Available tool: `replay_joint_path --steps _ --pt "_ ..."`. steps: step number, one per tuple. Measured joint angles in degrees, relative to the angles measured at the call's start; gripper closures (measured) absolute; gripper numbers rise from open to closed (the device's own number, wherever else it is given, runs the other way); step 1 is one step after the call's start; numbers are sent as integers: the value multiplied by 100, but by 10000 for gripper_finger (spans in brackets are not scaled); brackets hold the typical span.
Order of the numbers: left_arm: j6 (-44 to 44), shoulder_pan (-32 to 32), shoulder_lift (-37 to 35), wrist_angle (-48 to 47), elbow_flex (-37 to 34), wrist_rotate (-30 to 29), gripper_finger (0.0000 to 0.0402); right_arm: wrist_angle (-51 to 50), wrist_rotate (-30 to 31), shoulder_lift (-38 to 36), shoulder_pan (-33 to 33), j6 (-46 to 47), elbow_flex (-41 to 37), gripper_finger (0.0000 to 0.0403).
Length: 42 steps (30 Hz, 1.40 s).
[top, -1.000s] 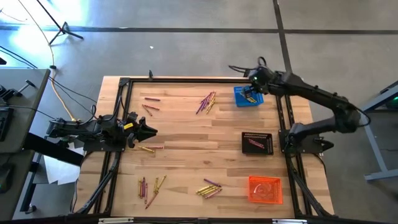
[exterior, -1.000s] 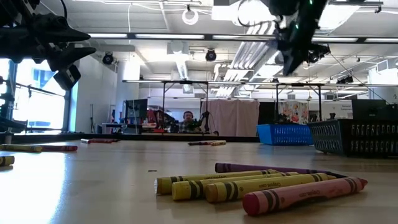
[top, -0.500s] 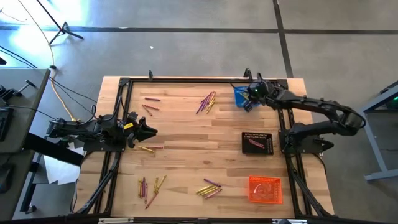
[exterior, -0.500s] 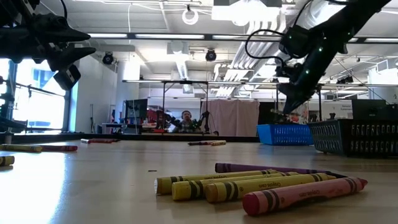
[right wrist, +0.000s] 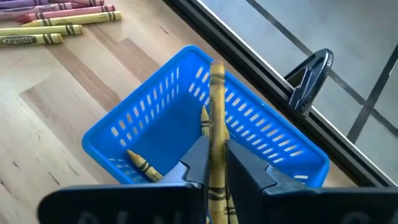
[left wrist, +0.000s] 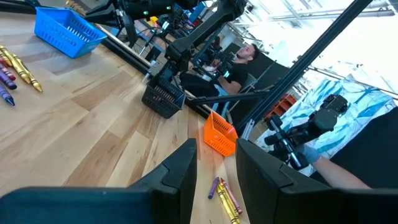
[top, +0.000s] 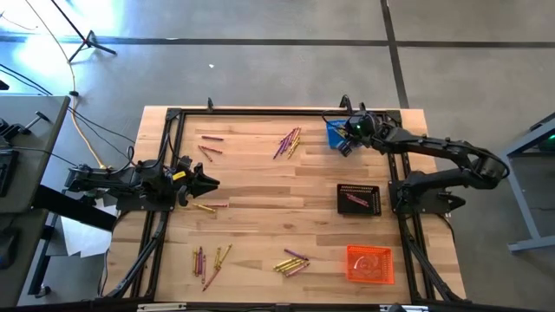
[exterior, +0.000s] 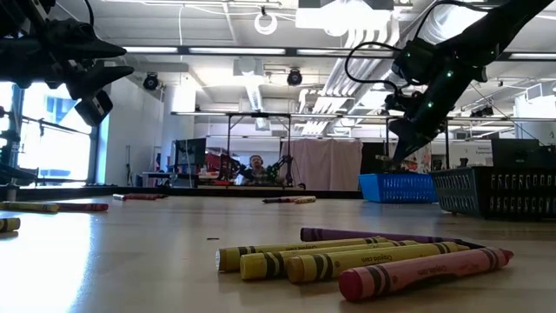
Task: Sort crayons
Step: Put the yellow crayon into the blue bin, then put the violet crayon into the orange bin
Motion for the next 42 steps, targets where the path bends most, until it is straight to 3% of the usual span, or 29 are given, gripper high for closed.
replay_joint_path --steps 9,15,19,24,30,37,42 --pt "-1 0 0 1 -1 0 302 -14 -147 0 68 511 124 302" --pt "-2 -1 0 0 -1 0 302 437 -2036 0 779 1783 663 303" --pt "-2 -1 0 0 -1 0 302 495 -2606 1 1874 1740 756 305" --pt "0 1 -2 1 0 0 302 585 -2504 252 3392 1809 756 306" --pt "-2 0 -2 1 -1 0 302 1374 -1898 1115 4752 2109 756 306" --pt "0 -1 -2 1 1 0 302 2974 -1310 2434 5519 2138 761 306" --pt "-2 1 -2 -2 -1 0 302 2635 -1220 3169 5653 2514 1443 307"
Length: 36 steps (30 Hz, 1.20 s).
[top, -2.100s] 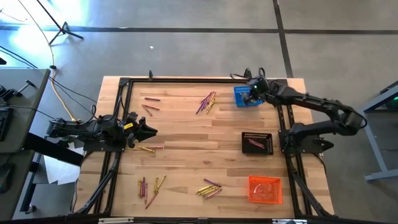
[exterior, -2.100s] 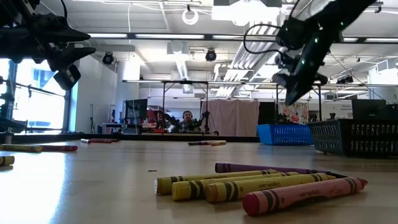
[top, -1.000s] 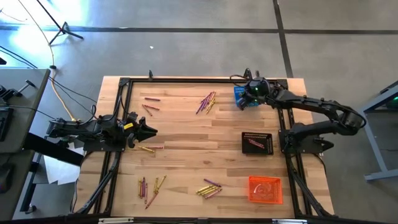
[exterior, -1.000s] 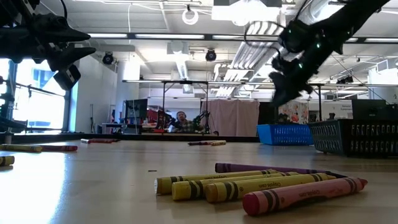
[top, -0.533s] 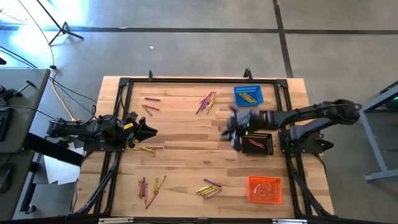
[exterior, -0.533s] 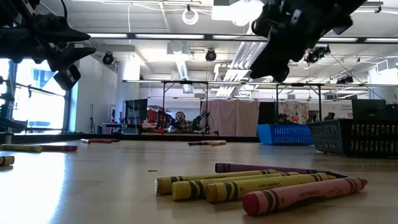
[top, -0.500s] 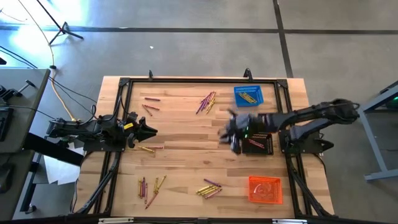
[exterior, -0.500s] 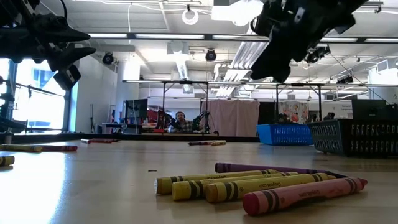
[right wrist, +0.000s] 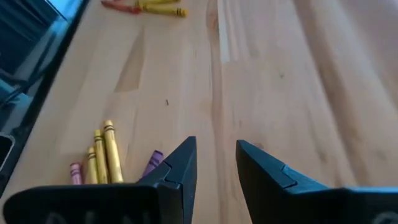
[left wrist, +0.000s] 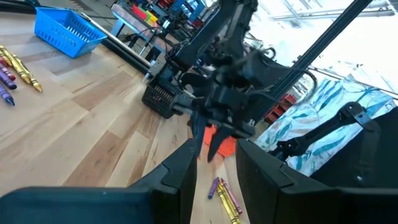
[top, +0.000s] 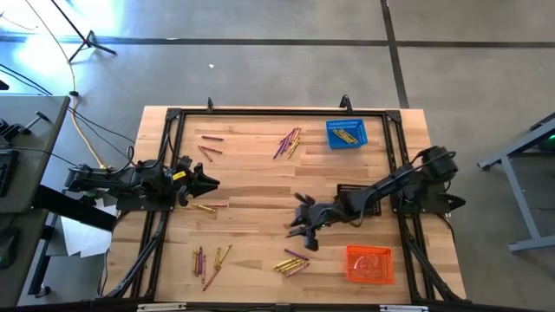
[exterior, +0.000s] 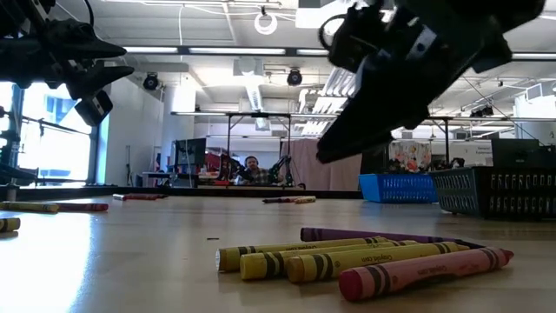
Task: Sort crayons
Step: Put the violet crayon into the orange bin
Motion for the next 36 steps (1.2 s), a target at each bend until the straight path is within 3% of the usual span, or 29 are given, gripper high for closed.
replay_joint_path --steps 5,10,13,19,36 --pt "0 0 0 2 0 2 302 -2017 33 702 103 70 1368 307" --pt "2 0 0 4 2 0 302 -3995 52 1364 126 1642 2675 307" --pt "0 -1 0 4 1 0 302 -4549 16 1642 185 1904 3204 307" --pt "2 -2 0 0 2 2 302 -5030 50 1846 460 1945 3747 307" --pt "0 -2 0 2 0 2 302 -4996 302 1963 891 2437 3776 307"
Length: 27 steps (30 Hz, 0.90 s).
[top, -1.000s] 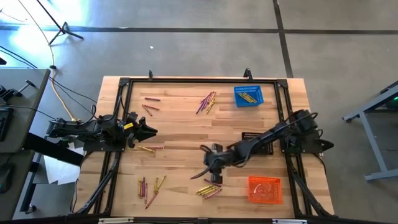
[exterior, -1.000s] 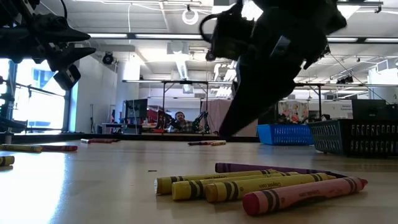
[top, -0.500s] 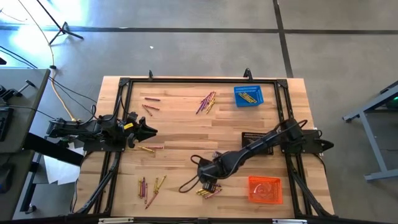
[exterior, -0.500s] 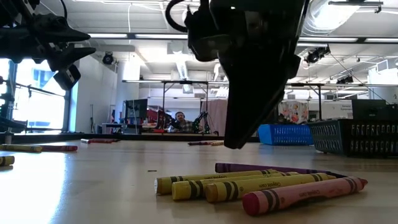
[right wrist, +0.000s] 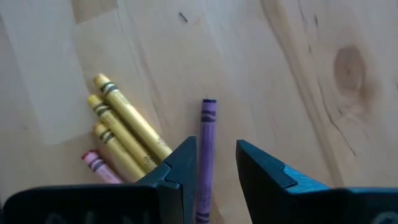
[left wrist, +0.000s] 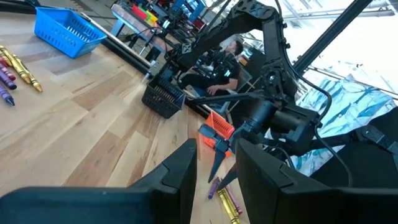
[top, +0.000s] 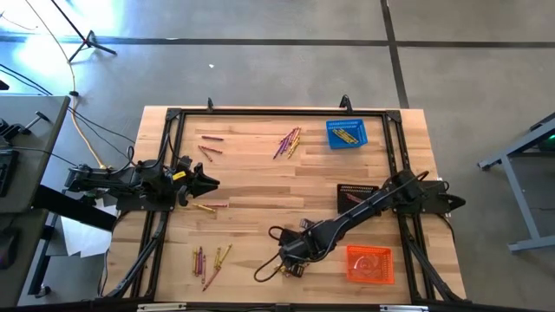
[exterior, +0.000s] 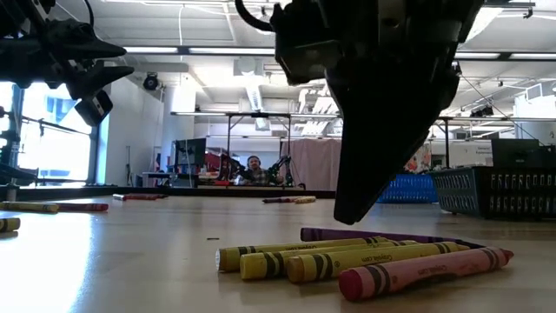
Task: Sort crayons
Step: Put the violet crayon into the orange bin
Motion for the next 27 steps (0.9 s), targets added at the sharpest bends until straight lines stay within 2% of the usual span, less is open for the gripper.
replay_joint_path --steps 17,20,24,27 --pt "1 1 0 0 0 -1 302 -2 -39 330 -32 -263 24 312" --pt "0 2 0 0 2 -2 302 -32 -176 331 -96 -346 19 333" --pt "0 2 0 0 0 -2 302 -72 -449 337 -211 -570 15 386" --pt "1 1 0 0 0 -1 302 -77 -706 337 -307 -913 13 390"
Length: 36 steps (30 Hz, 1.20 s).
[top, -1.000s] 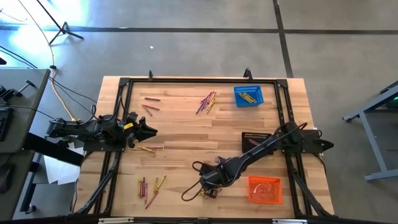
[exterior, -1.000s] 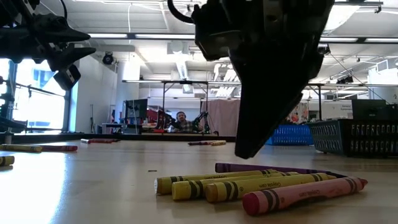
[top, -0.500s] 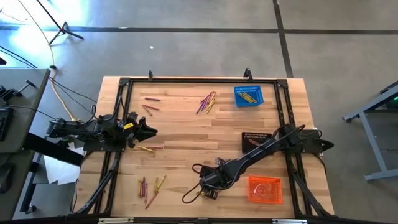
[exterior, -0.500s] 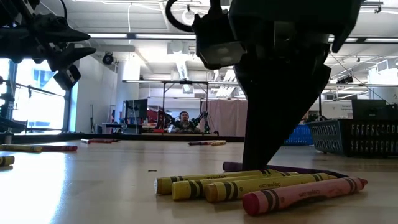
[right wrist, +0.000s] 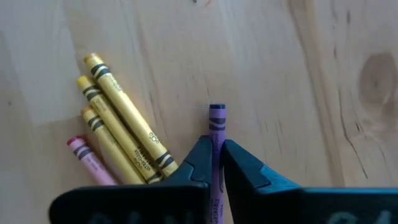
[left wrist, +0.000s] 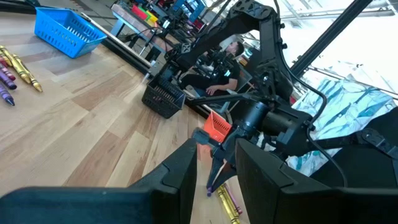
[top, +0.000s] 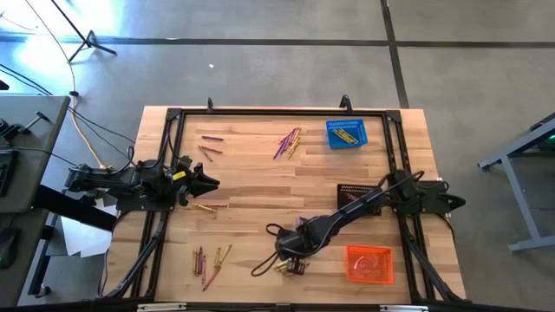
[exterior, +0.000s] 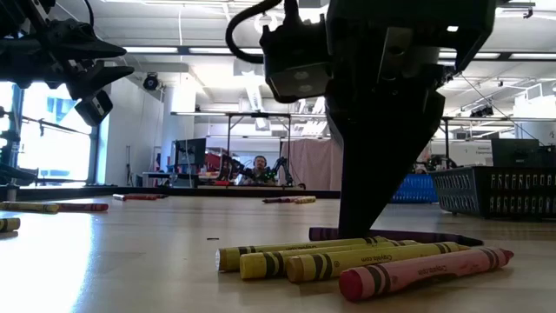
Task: Sort crayons
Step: Put the violet crayon into the orange bin
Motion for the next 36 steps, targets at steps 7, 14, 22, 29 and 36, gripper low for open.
replay_joint_path --steps 7,14,22,29,36 --pt "1 1 0 0 0 1 302 -84 -790 -186 -257 -841 -28 396" --pt "1 1 0 0 1 1 302 -1481 -1122 -1236 -353 -1074 -28 394" --pt "1 1 1 0 0 -1 302 -2165 -423 -2646 -91 -1388 -29 396" --pt "-1 1 0 0 0 1 302 -2667 971 -3657 487 -1303 -26 396" --pt "-1 0 0 0 0 0 302 -3418 2248 -4067 938 -1038 -24 396"
